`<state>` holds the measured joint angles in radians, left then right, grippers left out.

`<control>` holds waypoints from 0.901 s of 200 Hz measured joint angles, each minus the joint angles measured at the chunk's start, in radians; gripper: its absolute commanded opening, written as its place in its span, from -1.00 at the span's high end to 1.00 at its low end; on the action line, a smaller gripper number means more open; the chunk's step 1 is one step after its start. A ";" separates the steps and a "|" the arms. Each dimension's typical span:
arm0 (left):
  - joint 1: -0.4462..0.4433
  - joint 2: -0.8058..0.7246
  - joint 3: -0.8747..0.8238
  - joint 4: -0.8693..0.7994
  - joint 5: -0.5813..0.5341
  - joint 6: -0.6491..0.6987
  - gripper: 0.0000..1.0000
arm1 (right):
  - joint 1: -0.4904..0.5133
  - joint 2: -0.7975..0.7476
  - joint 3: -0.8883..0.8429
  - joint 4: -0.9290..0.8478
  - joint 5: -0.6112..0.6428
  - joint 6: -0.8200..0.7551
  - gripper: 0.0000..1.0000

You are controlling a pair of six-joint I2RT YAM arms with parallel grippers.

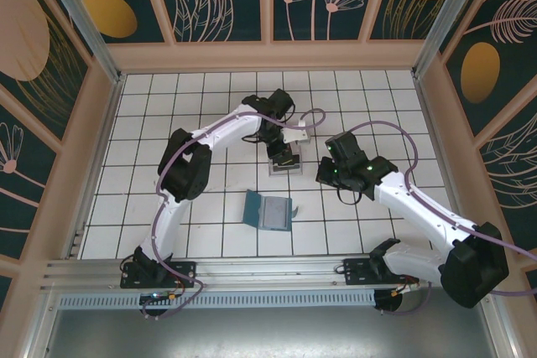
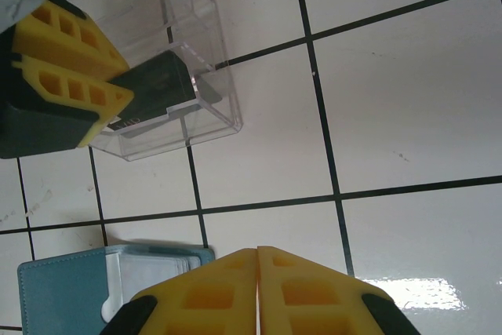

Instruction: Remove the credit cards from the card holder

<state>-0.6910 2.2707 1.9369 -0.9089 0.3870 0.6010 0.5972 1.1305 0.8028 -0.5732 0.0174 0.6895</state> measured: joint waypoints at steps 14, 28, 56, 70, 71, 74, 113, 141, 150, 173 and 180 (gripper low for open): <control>0.000 -0.010 -0.006 0.017 -0.017 -0.012 0.30 | 0.000 0.000 0.000 0.000 0.000 0.000 0.81; 0.000 -0.027 -0.011 0.039 -0.032 -0.020 0.27 | 0.000 0.000 0.000 0.000 0.000 0.000 0.81; 0.000 -0.083 -0.019 0.071 -0.054 -0.031 0.25 | 0.000 0.000 0.000 0.000 -0.005 0.000 0.81; 0.000 -0.117 -0.029 0.092 -0.056 -0.039 0.24 | 0.000 0.000 0.000 0.001 -0.018 0.000 0.81; 0.000 -0.122 -0.031 0.094 -0.056 -0.041 0.24 | 0.000 0.000 0.000 0.002 -0.019 0.000 0.81; 0.000 -0.130 -0.037 0.101 -0.056 -0.047 0.25 | 0.000 0.000 0.000 0.002 -0.019 0.000 0.81; 0.000 -0.266 -0.179 0.214 -0.074 -0.160 0.25 | 0.035 0.030 0.000 0.027 -0.046 0.010 0.74; 0.000 -0.378 -0.311 0.307 -0.105 -0.312 0.25 | 0.092 0.085 0.004 0.037 -0.061 0.026 0.63; 0.000 -0.406 -0.338 0.331 -0.117 -0.364 0.25 | 0.110 0.105 0.008 0.042 -0.065 0.027 0.58; 0.000 -0.475 -0.401 0.390 -0.148 -0.517 0.24 | 0.155 0.157 0.014 0.054 -0.077 0.032 0.44; 0.000 -0.492 -0.413 0.397 -0.162 -0.565 0.24 | 0.165 0.173 0.014 0.057 -0.082 0.032 0.37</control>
<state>-0.6910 1.7790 1.5242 -0.5114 0.2253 0.0360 0.7624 1.3037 0.8165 -0.5163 -0.0643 0.7216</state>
